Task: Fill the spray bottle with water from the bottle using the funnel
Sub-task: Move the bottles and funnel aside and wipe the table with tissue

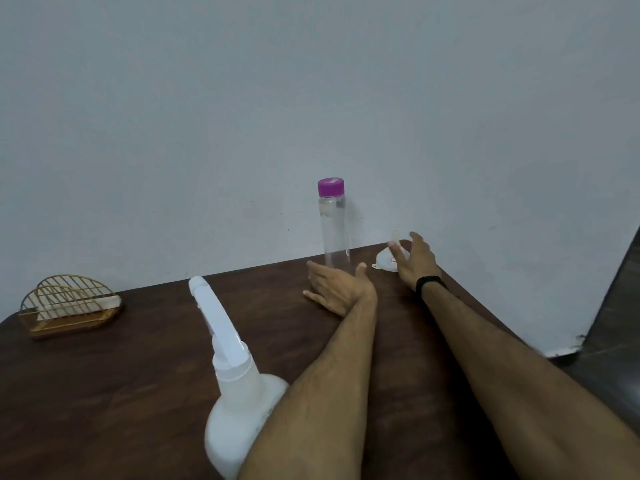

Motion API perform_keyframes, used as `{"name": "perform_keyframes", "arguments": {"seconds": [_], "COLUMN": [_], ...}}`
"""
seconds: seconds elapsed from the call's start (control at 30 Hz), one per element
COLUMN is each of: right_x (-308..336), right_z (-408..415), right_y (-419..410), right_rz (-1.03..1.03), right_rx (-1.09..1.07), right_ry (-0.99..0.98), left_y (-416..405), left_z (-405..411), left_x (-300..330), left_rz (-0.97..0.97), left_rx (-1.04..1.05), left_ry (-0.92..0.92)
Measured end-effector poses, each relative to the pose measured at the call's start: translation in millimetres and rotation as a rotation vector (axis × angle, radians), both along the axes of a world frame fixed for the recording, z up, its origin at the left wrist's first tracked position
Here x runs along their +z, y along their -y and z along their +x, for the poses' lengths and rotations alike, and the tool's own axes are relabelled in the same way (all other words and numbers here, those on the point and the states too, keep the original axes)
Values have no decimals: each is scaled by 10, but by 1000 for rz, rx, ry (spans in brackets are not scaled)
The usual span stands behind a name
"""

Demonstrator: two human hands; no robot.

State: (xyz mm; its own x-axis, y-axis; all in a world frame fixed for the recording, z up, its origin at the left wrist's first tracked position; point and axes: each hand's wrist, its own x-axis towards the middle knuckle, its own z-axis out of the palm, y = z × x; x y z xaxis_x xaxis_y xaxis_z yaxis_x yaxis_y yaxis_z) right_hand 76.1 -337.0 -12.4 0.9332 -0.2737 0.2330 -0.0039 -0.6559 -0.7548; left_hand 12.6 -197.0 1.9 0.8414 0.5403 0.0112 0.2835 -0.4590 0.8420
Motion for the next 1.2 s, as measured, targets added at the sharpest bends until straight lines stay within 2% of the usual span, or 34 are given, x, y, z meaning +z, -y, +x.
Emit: {"name": "perform_keyframes", "arguments": {"seconds": [0.1,0.17,0.27,0.4,0.6,0.73,0.87,0.93,1.0,1.1,1.2], "right_x": [42,64,98,123,148,211,289,376,504,677,748], "right_z": [-198,-383,-700,-1222,-2090,-2581,-2910,-3011,-3071,-3089,-3094], "right_y": [-34,-67,-146,-229,-468,-730,-1055,-1232,-1419,-1703,-1938], "right_rz": [76,99,169,275,384,390,464,459,412,296,199], "right_rx": [-93,-87,15,115,253,390,535,613,670,732,738], "right_ry": [59,78,104,63,18,-39,-84,-89,-70,-65,-101], "left_y": [45,71,74,8,-440,-820,-1144,-1273,-1407,-1620,-1830], "left_z": [-277,-492,-856,-1474,-2316,-2819,-3199,-3321,-3395,-3365,-3272], "left_x": [46,36,-10,-48,-81,-61,-35,-19,22,105,145], "left_rz": [26,95,241,442,557,610,691,635,470,232,-14], "left_rx": [68,14,-175,-523,-734,-847,-829,-636,-374,-174,-288], "left_ry": [86,62,19,9,59,160,459,620,664,412,176]}}
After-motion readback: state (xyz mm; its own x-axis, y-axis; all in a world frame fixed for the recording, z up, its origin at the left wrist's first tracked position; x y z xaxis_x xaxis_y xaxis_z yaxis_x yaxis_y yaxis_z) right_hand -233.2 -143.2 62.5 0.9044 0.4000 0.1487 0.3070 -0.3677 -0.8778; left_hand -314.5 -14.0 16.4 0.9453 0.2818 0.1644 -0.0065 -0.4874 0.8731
